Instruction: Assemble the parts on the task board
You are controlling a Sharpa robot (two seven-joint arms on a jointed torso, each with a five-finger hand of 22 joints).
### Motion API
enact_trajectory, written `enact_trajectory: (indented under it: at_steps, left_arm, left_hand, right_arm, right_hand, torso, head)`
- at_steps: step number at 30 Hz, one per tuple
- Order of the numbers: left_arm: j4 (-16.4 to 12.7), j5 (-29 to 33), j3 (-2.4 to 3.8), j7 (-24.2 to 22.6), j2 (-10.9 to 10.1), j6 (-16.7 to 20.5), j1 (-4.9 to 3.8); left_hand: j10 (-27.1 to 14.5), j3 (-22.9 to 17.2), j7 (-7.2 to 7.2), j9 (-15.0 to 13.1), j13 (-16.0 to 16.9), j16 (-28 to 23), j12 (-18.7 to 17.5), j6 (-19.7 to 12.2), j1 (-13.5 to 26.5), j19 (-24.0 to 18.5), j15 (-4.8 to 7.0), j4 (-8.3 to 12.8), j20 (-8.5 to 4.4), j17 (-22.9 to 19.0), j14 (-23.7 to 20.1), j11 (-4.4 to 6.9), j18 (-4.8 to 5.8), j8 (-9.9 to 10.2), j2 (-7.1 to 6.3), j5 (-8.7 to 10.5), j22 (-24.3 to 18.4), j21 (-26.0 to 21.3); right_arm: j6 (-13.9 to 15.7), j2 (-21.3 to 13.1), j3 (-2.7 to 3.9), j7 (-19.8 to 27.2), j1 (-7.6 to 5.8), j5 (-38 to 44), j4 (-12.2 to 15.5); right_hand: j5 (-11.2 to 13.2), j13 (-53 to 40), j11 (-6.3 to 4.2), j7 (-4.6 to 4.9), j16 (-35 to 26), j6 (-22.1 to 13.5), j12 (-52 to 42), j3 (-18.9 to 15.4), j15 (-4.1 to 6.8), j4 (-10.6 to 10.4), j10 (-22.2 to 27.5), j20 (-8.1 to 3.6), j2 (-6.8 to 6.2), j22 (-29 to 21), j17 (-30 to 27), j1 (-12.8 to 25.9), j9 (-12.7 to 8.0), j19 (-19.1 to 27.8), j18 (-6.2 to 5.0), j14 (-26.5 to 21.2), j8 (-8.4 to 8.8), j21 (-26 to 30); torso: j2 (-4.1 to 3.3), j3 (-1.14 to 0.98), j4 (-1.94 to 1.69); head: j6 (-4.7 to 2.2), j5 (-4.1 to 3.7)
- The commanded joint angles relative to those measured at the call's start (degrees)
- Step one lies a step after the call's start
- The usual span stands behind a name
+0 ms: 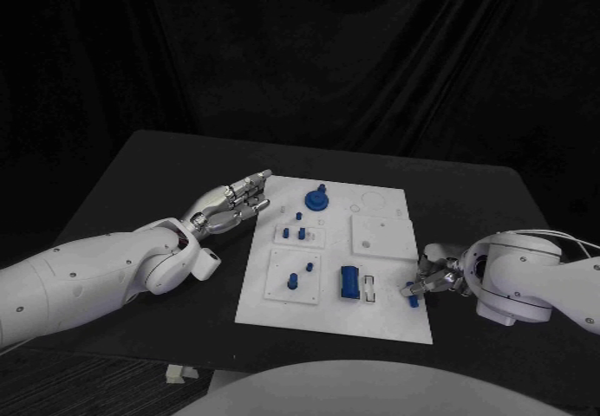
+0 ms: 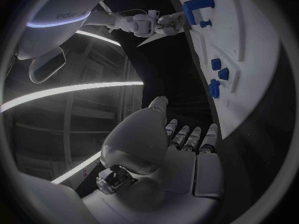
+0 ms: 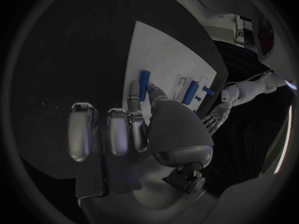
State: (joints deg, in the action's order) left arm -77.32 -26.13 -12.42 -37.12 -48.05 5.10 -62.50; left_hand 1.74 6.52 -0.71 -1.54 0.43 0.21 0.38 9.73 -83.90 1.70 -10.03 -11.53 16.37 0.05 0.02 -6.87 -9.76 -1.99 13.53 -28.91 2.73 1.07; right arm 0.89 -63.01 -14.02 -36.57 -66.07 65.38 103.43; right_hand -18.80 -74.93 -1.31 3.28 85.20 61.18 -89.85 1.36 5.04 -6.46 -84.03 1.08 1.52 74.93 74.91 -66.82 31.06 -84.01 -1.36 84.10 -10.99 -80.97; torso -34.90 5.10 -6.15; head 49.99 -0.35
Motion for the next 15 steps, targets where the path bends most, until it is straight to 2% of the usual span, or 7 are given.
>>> enact_trajectory:
  at_steps: [1, 2, 4, 6, 10, 15]
  left_arm:
    - [-0.2, 0.3, 0.06, -1.5, 0.0, -0.4, 0.11]
    - [-0.2, 0.3, 0.06, -1.5, 0.0, -0.4, 0.12]
    - [-0.2, 0.3, 0.06, -1.5, 0.0, -0.4, 0.12]
    - [-0.2, 0.3, 0.06, -1.5, 0.0, -0.4, 0.13]
    - [-0.2, 0.3, 0.06, -1.4, 0.0, -0.3, 0.15]
    - [-0.2, 0.3, 0.06, -1.3, -0.1, -0.3, 0.17]
  left_hand:
    - [0.0, -0.5, 0.2, -0.1, 0.1, -0.2, 0.1, 0.2, -0.3, 0.2, 0.27, 0.1, 0.29, 0.0, 0.0, -0.35, -0.36, -0.3, 0.29, -0.33, 0.1, 0.2]
    - [0.0, -0.5, 0.2, -0.1, 0.1, -0.2, 0.1, 0.2, -0.3, 0.2, 0.27, 0.1, 0.29, 0.0, 0.0, -0.35, -0.36, -0.3, 0.29, -0.33, 0.1, 0.2]
    - [0.0, -0.5, 0.2, -0.1, 0.1, -0.2, 0.1, 0.2, -0.3, 0.2, 0.27, 0.1, 0.29, 0.0, 0.0, -0.35, -0.36, -0.3, 0.29, -0.33, 0.1, 0.2]
    - [0.0, -0.5, 0.2, -0.1, 0.1, -0.2, 0.1, 0.2, -0.3, 0.2, 0.27, 0.1, 0.29, 0.0, 0.0, -0.35, -0.36, -0.3, 0.29, -0.33, 0.1, 0.2]
    - [0.0, -0.5, 0.23, -0.1, 0.1, -0.2, 0.1, 0.2, -0.3, 0.2, 0.29, 0.1, 0.29, 0.0, 0.0, -0.38, -0.36, -0.3, 0.28, -0.36, 0.0, 0.2]
    - [0.0, -0.5, 0.23, -0.1, 0.1, -0.2, 0.1, 0.2, -0.3, 0.2, 0.29, 0.1, 0.29, 0.0, 0.0, -0.38, -0.36, -0.3, 0.28, -0.36, 0.0, 0.2]
  right_arm:
    - [0.7, 0.2, -0.27, 0.1, 0.65, 0.6, -0.2]
    - [1.2, 0.2, -0.26, 0.4, 0.7, 0.6, -0.1]
    - [2.2, 0.3, -0.26, 1.0, 0.76, 0.6, 0.0]
    - [3.0, 0.3, -0.26, 1.5, 0.8, 0.6, 0.1]
    - [4.5, 0.4, -0.25, 2.3, 0.85, 0.6, 0.3]
    - [6.3, 0.4, -0.25, 3.3, 0.87, 0.6, 0.6]
  right_hand:
    - [-4.5, -15.1, 0.72, 0.49, -0.4, -1.4, -0.1, 1.4, -0.63, 1.9, -6.0, 0.7, -0.28, 11.8, 1.2, -2.4, -4.5, -2.0, -1.11, 3.5, 2.79, 0.8]
    - [-5.5, -15.1, 0.75, 0.53, -0.3, -1.5, -0.1, 1.8, -0.65, 2.4, -6.0, 0.74, -0.35, 11.8, 1.3, -3.0, -4.7, -2.0, -1.12, 3.5, 2.94, 0.8]
    - [-10.3, -15.1, 1.0, 0.84, -0.3, -1.7, -0.1, 3.8, -0.84, 4.5, -6.0, 0.91, -0.7, 11.7, 1.5, -5.3, -5.7, -1.9, -1.17, 3.5, 3.59, 1.1]
    - [-11.3, -15.1, 1.33, 1.22, -0.2, -1.8, -0.1, 6.1, -1.12, 6.3, -6.0, 1.15, -1.16, 11.6, 1.7, -6.5, -6.7, -1.8, -1.2, 3.6, 4.08, 1.2]
    - [-13.2, -15.1, 1.8, 1.78, -0.2, -2.0, -0.1, 9.1, -1.55, 8.1, -6.0, 1.53, -2.11, 11.6, 1.7, -6.3, -7.9, -1.8, -1.22, 3.5, 4.69, 1.3]
    - [-14.5, -15.1, 2.36, 2.39, -0.2, -2.9, -0.1, 12.0, -2.0, 9.4, -6.0, 1.96, -3.0, 11.6, 1.6, -5.2, -9.3, -1.7, -1.27, 3.5, 5.48, 1.6]
  torso:
    - [0.01, -0.02, -0.09]
    - [0.02, -0.02, -0.09]
    - [0.0, -0.03, -0.05]
    - [0.0, -0.06, -0.01]
    - [0.0, -0.05, -0.01]
    - [-0.01, -0.03, -0.02]
  head:
    - [0.01, -0.03]
    - [0.01, -0.02]
    - [0.01, 0.04]
    - [0.01, 0.12]
    - [0.01, 0.0]
    - [0.01, 0.05]
